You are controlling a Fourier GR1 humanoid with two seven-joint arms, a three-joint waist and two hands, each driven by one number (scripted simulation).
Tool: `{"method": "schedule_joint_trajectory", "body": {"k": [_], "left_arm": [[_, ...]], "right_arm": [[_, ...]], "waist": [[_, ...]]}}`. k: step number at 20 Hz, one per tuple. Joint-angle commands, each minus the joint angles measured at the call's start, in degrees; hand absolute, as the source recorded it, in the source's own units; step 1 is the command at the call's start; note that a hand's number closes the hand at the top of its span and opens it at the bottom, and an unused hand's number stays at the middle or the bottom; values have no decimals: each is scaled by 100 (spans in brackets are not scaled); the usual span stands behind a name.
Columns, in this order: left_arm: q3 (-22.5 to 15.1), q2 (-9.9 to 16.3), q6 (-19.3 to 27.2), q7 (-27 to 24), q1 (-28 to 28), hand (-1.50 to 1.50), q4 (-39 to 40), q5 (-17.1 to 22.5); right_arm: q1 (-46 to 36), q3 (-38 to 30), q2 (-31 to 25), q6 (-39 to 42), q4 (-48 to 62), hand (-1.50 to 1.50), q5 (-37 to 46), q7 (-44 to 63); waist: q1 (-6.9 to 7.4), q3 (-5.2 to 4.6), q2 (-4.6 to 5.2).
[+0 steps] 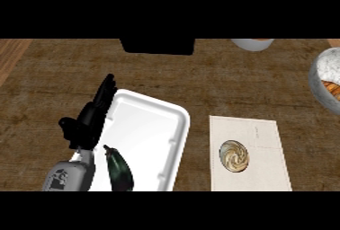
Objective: Pick the croissant from the placemat and place it in the bowl
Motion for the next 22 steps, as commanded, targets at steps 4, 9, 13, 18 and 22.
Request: {"method": "schedule_joint_trajectory", "body": {"k": [4,9,13,18,22], "left_arm": [[-103,-93,113,190,64,0,-257,-77],[1,23,-50,-91,176,0,-107,16],[90,85,-6,23,31,0,-111,-9],[7,-45,56,255,87,0,-261,19],[157,59,52,234,-94,0,-173,35]], "right_arm": [[-421,-601,69,394,598,-150,-551,-632],[-690,-1085,-306,841,945,-150,-1027,-363],[-637,-1198,-661,1502,1164,-150,-1173,-157],[-585,-1437,-1124,2417,1330,-150,-1473,135],[-342,-1452,-1066,2780,1194,-150,-1557,53]], "waist": [[-27,2,-25],[-34,-2,-14],[-72,1,-10],[-95,15,-18],[-155,18,-16]]}}
